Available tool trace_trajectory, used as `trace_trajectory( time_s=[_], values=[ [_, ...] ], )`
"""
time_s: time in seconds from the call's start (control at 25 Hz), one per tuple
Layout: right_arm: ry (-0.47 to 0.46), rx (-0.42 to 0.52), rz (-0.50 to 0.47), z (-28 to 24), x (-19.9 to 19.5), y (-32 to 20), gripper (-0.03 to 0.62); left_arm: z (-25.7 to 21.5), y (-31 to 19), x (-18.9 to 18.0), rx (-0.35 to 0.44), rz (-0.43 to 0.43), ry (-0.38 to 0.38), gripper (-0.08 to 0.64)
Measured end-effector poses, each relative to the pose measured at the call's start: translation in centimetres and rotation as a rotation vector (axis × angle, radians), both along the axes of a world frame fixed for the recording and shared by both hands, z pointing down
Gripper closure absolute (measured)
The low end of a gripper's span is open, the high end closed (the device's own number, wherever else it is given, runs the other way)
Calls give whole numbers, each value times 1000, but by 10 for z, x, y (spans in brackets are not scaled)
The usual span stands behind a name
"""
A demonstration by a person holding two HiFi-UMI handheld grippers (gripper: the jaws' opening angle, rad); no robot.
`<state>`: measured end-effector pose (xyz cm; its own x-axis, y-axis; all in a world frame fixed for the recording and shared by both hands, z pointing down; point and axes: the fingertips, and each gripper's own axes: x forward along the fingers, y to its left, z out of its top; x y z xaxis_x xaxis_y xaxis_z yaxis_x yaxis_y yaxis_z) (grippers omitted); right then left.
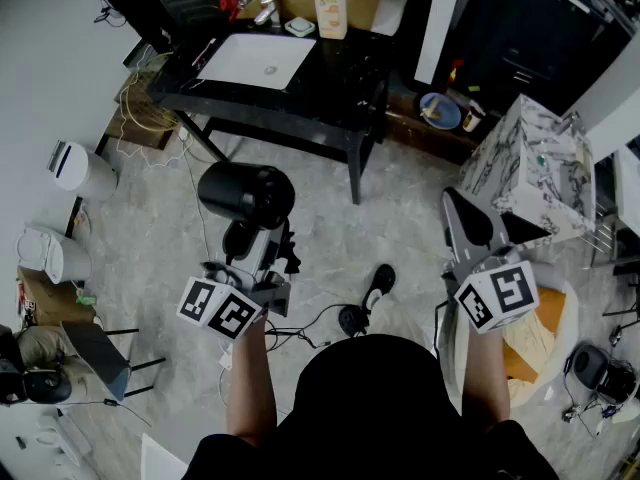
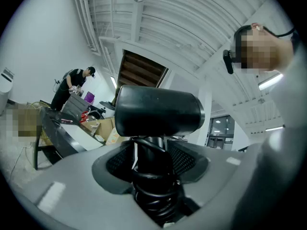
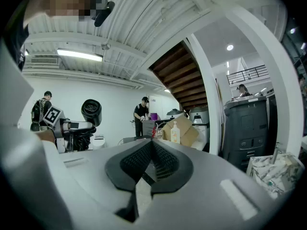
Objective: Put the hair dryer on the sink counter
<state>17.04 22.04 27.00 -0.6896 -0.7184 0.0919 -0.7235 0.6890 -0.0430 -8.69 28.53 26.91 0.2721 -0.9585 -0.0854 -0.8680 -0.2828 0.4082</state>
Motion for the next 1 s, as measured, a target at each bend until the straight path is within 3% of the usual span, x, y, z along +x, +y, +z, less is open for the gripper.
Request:
trace_trajectory(
  time_s=[0.52,0.68,1.0],
  values=[
    [52,15,5,7,-6,13,586,7,-2,12,-27,44,-38,347],
    [39,16,-33,11,-17,6,583,14,-9,12,-39,43,-35,347],
    [-14,-20,-75,15,-27,-61,583,20,-69,12,-71,38,-26,347]
  ],
)
